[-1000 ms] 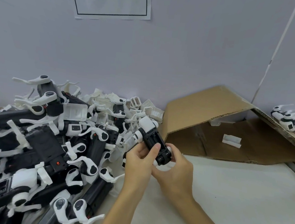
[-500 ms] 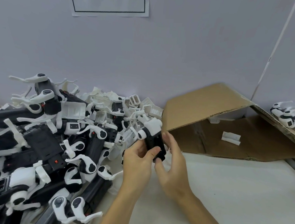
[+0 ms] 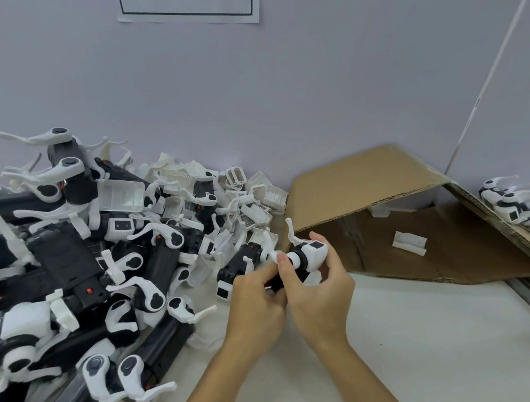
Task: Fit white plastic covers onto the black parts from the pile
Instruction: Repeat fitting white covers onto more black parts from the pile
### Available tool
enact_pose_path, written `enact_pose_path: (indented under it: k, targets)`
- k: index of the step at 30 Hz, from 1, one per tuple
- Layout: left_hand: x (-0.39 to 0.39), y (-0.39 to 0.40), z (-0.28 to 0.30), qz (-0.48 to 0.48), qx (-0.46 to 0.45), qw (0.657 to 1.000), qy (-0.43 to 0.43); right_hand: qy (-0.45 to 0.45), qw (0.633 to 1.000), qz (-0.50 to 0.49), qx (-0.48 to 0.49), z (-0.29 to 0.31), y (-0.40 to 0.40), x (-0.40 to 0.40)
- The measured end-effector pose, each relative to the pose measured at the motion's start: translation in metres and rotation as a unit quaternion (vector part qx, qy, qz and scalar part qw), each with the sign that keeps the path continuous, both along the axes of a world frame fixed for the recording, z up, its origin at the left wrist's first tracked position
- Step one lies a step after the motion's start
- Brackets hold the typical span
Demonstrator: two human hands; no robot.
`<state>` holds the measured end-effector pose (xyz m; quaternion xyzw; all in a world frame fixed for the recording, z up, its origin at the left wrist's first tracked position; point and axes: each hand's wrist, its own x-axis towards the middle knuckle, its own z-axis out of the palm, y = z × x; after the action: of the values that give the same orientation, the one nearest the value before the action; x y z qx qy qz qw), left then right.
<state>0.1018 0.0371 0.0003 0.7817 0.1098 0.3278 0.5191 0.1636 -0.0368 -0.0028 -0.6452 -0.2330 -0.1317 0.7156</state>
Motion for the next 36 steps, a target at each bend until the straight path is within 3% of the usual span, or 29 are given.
enact_pose_path:
  k: [6, 16, 21, 26, 31, 36]
  targets:
    - [-0.002, -0.002, 0.005, -0.005, 0.005, 1.0, -0.009, 0.002, 1.0, -0.009, 0.013, 0.002, 0.0, -0.002]
    - [-0.001, -0.001, 0.004, 0.016, 0.059, 0.998, -0.002, 0.075, 0.992, 0.087, 0.044, -0.003, 0.005, 0.002]
    - [-0.002, -0.004, 0.005, 0.016, 0.041, 0.999, -0.016, 0.027, 0.996, 0.075, 0.029, -0.002, 0.002, 0.002]
    - [-0.003, 0.001, 0.009, 0.012, -0.051, 0.998, -0.042, -0.004, 0.984, 0.173, -0.041, 0.001, -0.006, 0.009]
    - [-0.004, 0.007, 0.017, 0.013, -0.205, 0.973, -0.105, 0.026, 0.989, 0.123, -0.08, -0.007, -0.013, 0.009]
    - [-0.004, 0.012, 0.02, 0.004, -0.296, 0.95, -0.096, 0.029, 0.98, 0.182, -0.082, -0.005, -0.009, 0.005]
